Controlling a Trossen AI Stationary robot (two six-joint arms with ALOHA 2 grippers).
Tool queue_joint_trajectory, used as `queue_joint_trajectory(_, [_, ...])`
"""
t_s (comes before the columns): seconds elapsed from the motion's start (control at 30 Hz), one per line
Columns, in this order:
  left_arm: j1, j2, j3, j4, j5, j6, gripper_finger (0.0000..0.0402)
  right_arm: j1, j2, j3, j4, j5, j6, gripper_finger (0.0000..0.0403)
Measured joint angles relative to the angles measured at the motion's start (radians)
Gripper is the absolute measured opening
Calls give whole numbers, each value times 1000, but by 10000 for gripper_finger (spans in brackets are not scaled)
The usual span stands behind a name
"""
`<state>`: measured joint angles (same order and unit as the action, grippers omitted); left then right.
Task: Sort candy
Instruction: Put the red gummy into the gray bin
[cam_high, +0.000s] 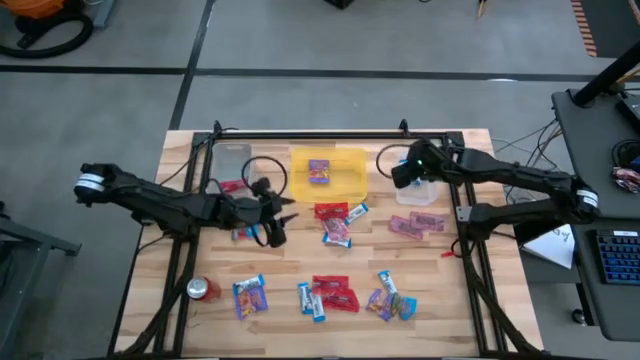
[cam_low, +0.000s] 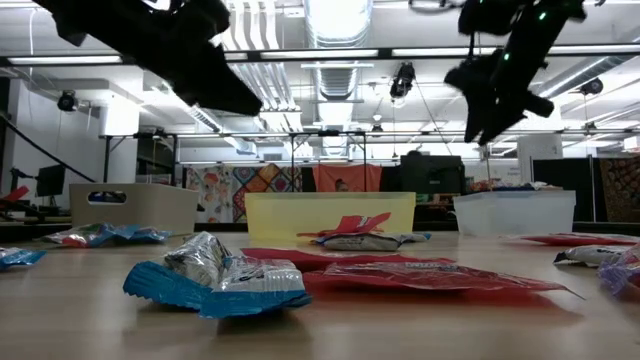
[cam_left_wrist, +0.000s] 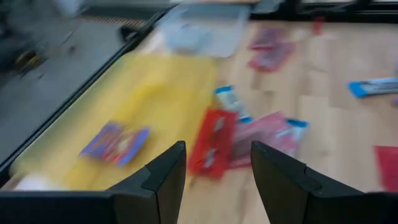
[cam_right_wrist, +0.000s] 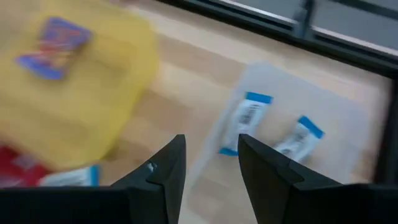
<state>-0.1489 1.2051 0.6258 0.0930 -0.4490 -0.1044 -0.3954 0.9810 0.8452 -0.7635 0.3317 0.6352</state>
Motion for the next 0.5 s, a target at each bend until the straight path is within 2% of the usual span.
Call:
queue_joint_trajectory(0.1, [-21,79,0,95,46,101,164,78,-32,0,13,2,0,139])
queue_joint_trajectory(0.27, [-57,215,0,221,52,230,164,189,-46,0,31,9,8,139])
queue_joint_trajectory(0.5, [-71,373,0,449,52,261,164,282,-10,0,68,10,10,139])
